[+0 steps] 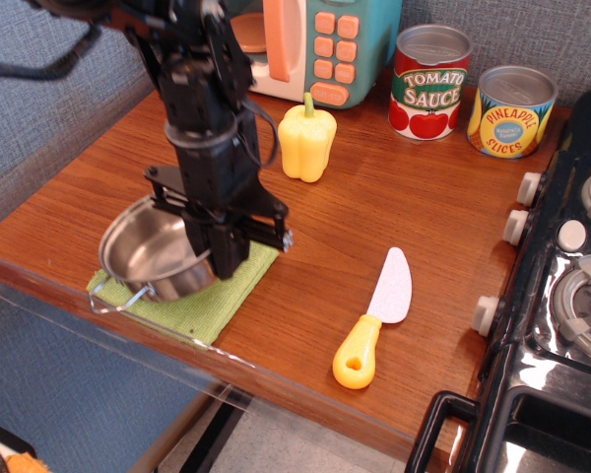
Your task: Place the pan on top of the green cloth
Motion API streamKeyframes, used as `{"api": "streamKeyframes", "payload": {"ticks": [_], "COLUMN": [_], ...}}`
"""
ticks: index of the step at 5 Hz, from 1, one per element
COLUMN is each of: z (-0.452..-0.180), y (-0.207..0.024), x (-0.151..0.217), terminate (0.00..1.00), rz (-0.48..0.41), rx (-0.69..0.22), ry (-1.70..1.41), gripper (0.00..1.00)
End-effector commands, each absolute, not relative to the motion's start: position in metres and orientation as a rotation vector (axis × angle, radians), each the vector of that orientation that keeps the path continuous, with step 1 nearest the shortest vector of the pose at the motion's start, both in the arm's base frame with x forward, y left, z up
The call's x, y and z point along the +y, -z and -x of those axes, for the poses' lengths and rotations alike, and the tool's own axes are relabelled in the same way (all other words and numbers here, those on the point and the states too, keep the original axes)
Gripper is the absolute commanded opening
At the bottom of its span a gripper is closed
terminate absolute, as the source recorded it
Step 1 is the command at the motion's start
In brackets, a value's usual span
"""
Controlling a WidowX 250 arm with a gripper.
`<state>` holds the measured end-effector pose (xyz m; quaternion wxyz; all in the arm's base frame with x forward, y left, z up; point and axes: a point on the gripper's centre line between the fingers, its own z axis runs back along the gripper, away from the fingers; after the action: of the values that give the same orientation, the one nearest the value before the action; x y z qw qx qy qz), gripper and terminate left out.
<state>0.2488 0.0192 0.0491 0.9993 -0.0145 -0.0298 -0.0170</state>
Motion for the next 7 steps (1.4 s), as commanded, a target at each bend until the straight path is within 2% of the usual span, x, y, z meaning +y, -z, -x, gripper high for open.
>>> {"api": "streamKeyframes", "payload": {"ticks": [1, 2, 3, 4, 5, 6, 7], "z": [-0.247, -0.249, -0.249, -0.249, -0.252, -0.259, -0.268], "y": [-0.037, -0.033, -0.035, -0.047, -0.076, -0.1, -0.099], "x": [0.018, 0.021, 0.018, 0.012, 0.011, 0.018, 0.025], "terminate": [0.0, 0.0, 0.0, 0.0, 0.0, 0.0, 0.0], "rz": [-0.026, -0.027, -0.018, 0.014, 0.04, 0.015, 0.024], "rx": [-0.044, -0.031, -0.032, -0.061, -0.13, -0.179, -0.149], "ry": [0.041, 0.018, 0.021, 0.056, 0.096, 0.055, 0.013], "gripper": [0.0, 0.0, 1.0, 1.0, 1.0, 1.0, 1.0]}}
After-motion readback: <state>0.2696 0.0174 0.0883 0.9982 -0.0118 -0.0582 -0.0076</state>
